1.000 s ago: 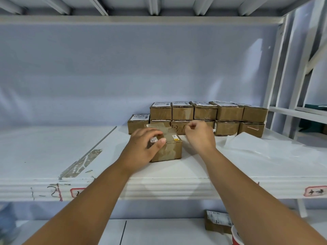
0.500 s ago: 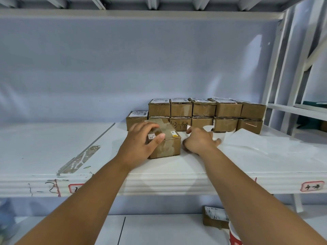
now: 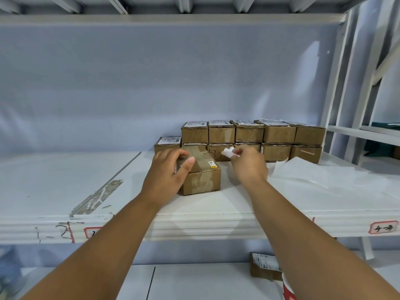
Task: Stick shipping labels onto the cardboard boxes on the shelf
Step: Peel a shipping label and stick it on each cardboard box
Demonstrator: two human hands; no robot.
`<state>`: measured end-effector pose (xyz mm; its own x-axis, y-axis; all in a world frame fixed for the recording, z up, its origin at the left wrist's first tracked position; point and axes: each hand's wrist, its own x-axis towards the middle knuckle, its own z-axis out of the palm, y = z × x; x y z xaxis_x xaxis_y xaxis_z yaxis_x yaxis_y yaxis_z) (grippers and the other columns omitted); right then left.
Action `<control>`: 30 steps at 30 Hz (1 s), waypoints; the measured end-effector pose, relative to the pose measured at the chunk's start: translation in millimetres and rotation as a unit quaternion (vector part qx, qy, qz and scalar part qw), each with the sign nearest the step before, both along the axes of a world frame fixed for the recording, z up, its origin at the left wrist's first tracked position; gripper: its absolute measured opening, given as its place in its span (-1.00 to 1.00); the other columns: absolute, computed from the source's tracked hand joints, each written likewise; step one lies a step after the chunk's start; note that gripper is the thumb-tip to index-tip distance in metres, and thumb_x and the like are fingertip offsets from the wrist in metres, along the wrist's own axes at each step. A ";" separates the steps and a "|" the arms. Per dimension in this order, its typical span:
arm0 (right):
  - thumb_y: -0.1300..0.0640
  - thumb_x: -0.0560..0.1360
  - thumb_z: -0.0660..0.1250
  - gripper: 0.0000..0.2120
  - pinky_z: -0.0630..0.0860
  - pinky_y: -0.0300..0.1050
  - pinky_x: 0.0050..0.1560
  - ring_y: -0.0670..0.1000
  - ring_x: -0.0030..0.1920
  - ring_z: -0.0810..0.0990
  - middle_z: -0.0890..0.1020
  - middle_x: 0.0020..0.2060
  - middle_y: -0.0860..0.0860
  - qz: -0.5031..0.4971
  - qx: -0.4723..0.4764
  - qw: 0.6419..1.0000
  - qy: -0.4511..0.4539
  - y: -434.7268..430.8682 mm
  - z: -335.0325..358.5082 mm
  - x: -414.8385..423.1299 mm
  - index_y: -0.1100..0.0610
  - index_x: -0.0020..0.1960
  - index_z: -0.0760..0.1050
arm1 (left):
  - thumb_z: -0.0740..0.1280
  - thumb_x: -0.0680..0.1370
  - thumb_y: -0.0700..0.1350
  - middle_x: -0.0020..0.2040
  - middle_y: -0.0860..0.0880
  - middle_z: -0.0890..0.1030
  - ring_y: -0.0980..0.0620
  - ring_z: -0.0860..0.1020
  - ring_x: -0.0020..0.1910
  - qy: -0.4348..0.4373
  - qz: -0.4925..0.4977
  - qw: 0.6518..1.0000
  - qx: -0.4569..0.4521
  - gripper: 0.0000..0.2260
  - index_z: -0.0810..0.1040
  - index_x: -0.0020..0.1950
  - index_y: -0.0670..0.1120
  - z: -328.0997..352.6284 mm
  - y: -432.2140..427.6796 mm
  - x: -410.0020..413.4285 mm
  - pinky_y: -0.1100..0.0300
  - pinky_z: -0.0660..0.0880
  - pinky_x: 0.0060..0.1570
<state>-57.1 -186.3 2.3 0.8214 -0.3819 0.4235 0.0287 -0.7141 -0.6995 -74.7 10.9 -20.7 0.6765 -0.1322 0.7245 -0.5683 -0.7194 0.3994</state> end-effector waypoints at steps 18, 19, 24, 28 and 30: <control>0.22 0.41 0.36 -0.86 0.36 -0.31 -0.05 0.07 -0.11 0.57 0.69 -0.19 -0.04 0.043 0.001 0.905 -0.422 10.1 4.3 6.3 0.11 -0.09 0.67 | 0.34 0.55 -0.04 -0.17 -0.17 0.67 -0.02 0.66 -0.23 0.204 -0.144 0.915 -0.318 -0.77 0.63 -0.08 -0.22 86.3 -84.2 15.2 0.16 0.63 -0.13; 0.22 0.41 0.35 -0.85 0.37 -0.29 -0.05 0.08 -0.10 0.57 0.69 -0.18 -0.03 0.043 0.013 0.905 -0.422 9.4 4.4 5.8 0.11 -0.08 0.67 | 0.33 0.56 -0.07 -0.17 -0.17 0.66 -0.02 0.65 -0.23 0.221 -0.164 0.899 -0.340 -0.76 0.61 -0.05 -0.25 87.3 -87.8 15.2 0.18 0.62 -0.14; 0.15 0.44 0.29 -0.80 0.40 -0.26 -0.01 0.03 -0.05 0.56 0.70 -0.12 -0.04 0.061 0.078 0.912 -0.399 11.3 6.4 1.5 0.10 -0.04 0.66 | 0.32 0.56 -0.16 -0.21 -0.13 0.65 0.03 0.65 -0.28 0.224 -0.231 0.863 -0.389 -0.82 0.58 0.01 -0.28 85.0 -94.8 11.9 0.24 0.62 -0.18; 0.13 0.45 0.29 -0.82 0.33 -0.31 -0.05 0.03 -0.06 0.56 0.68 -0.13 -0.05 0.078 0.097 0.910 -0.395 12.4 8.1 -4.2 0.11 -0.05 0.64 | 0.35 0.53 -0.19 -0.30 -0.10 0.63 0.04 0.62 -0.34 0.188 -0.224 0.877 -0.381 -0.87 0.58 -0.19 -0.22 83.4 -97.4 6.6 0.22 0.61 -0.21; 0.09 0.46 0.27 -0.83 0.35 -0.26 -0.07 0.03 -0.08 0.55 0.67 -0.16 -0.06 0.084 0.110 0.911 -0.388 11.7 8.8 -6.1 0.11 -0.08 0.62 | 0.37 0.52 -0.18 -0.29 -0.14 0.62 -0.02 0.60 -0.31 0.170 -0.207 0.898 -0.350 -0.84 0.57 -0.24 -0.20 81.5 -98.3 7.2 0.10 0.61 -0.11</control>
